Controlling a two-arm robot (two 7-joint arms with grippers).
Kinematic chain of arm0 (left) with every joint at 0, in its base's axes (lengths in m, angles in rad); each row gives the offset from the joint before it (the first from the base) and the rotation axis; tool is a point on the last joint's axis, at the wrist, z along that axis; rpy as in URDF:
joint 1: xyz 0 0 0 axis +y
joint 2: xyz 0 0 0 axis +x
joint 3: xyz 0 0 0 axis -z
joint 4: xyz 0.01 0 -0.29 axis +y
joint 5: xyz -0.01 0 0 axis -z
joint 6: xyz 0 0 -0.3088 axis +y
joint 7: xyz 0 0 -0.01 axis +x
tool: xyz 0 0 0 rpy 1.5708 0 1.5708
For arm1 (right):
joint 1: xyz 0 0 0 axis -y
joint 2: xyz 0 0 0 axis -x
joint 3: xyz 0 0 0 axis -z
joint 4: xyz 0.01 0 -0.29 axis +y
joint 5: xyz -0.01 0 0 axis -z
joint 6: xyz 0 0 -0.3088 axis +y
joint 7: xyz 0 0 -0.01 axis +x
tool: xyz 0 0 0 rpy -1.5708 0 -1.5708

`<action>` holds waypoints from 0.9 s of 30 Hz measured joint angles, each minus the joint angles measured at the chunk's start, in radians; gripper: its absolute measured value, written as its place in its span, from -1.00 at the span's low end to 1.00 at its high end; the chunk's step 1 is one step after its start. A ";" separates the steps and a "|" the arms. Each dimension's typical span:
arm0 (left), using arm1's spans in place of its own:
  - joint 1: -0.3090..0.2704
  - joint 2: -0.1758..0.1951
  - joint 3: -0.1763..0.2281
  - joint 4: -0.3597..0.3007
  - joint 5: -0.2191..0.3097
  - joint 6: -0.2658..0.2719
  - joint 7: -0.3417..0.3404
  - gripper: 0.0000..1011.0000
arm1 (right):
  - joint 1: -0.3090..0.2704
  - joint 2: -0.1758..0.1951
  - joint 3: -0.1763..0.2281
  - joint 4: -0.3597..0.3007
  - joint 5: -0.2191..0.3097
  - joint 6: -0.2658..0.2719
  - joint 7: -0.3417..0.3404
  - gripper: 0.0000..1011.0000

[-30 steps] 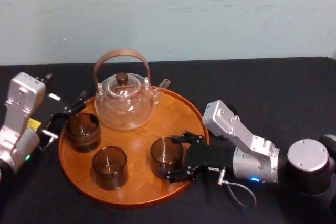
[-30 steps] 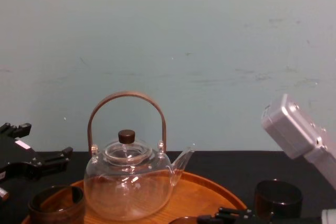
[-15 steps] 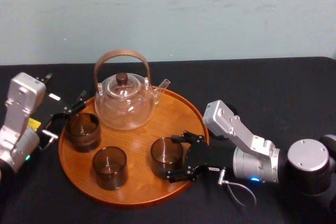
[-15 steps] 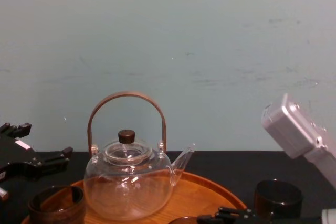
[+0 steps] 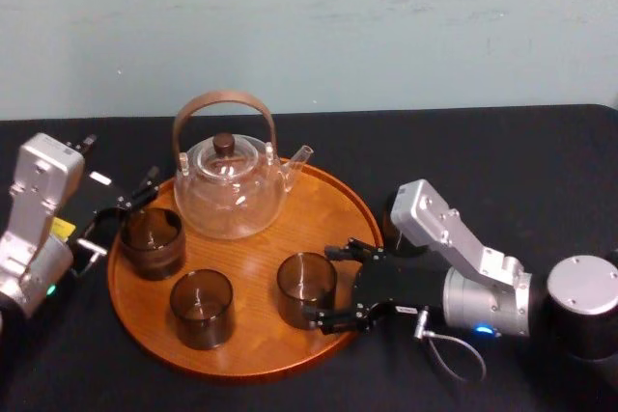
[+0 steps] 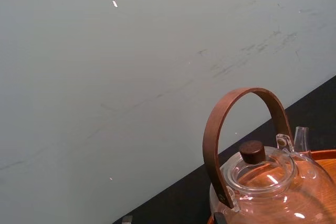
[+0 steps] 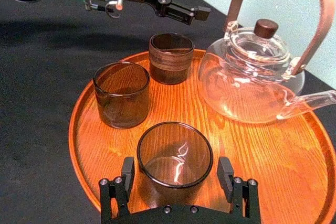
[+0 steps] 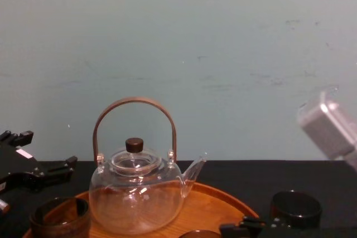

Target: Pick up the glass from the table and place it on the tray.

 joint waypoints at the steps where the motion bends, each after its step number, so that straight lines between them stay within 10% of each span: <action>1: 0.000 0.000 0.000 0.000 0.000 0.000 0.000 0.98 | -0.008 0.010 0.006 -0.012 0.007 0.000 0.001 0.98; 27: 0.000 0.000 0.000 0.000 0.000 0.000 0.000 0.98 | -0.203 0.210 0.161 -0.203 0.118 -0.030 -0.044 0.98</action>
